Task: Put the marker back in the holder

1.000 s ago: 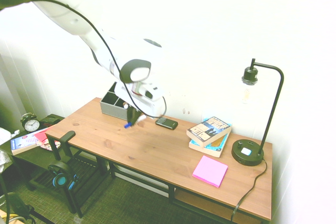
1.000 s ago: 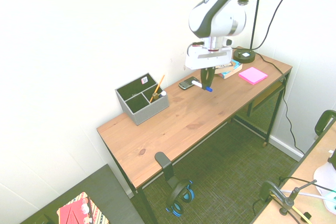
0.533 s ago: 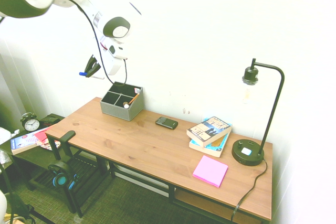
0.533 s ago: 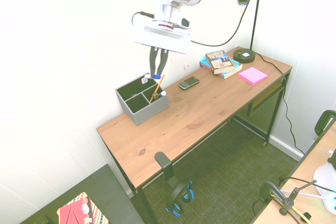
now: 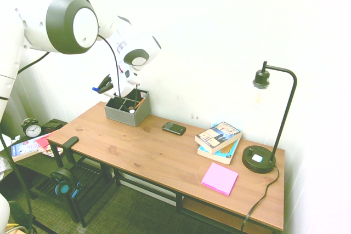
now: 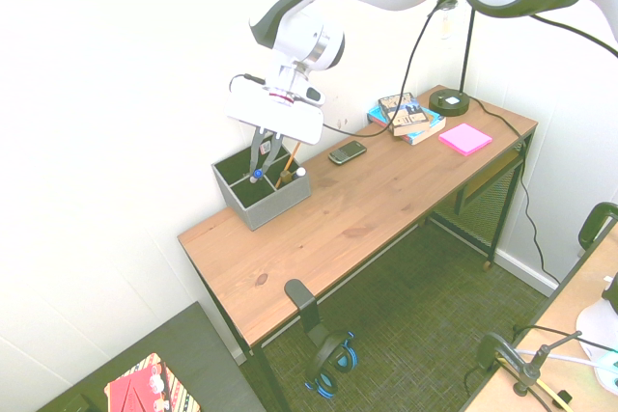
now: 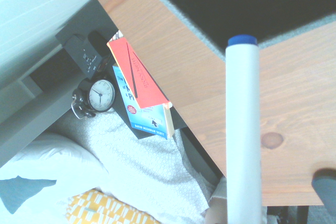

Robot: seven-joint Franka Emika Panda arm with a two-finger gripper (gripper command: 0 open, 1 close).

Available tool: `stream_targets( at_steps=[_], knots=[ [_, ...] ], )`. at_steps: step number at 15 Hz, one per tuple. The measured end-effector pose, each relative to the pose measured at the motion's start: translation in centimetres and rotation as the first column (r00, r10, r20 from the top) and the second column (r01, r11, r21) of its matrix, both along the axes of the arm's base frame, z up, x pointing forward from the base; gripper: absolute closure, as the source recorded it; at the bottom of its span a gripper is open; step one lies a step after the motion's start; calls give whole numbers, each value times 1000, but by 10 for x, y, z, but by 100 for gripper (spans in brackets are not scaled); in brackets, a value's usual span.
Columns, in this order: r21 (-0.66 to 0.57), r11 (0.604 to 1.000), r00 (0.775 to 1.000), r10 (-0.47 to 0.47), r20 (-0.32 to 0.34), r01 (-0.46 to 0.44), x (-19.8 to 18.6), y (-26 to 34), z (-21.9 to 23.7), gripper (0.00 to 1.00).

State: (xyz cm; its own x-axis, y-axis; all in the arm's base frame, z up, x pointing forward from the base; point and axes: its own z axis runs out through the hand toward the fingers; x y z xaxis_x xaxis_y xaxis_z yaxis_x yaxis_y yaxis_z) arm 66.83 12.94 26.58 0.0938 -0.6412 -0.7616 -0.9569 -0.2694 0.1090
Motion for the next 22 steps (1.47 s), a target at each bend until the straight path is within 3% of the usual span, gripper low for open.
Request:
stream_targets(
  at_steps=[1, 2, 14, 16, 19, 22],
  knots=[
    [5, 1000, 1000, -2, -15, 2, 0, 1, -11, 100],
    [10, 1000, 1000, -2, -22, 2, 2, 3, -20, 0],
    [29, 1000, 1000, 8, -24, -8, 21, 1, -35, 0],
    [7, 999, 999, 41, 14, -41, 23, -1, -24, 0],
    [-123, 984, 985, 140, 97, -128, 17, -15, 44, 0],
    [-285, 938, 953, 251, 169, -197, -9, -63, 138, 0]
  ],
)
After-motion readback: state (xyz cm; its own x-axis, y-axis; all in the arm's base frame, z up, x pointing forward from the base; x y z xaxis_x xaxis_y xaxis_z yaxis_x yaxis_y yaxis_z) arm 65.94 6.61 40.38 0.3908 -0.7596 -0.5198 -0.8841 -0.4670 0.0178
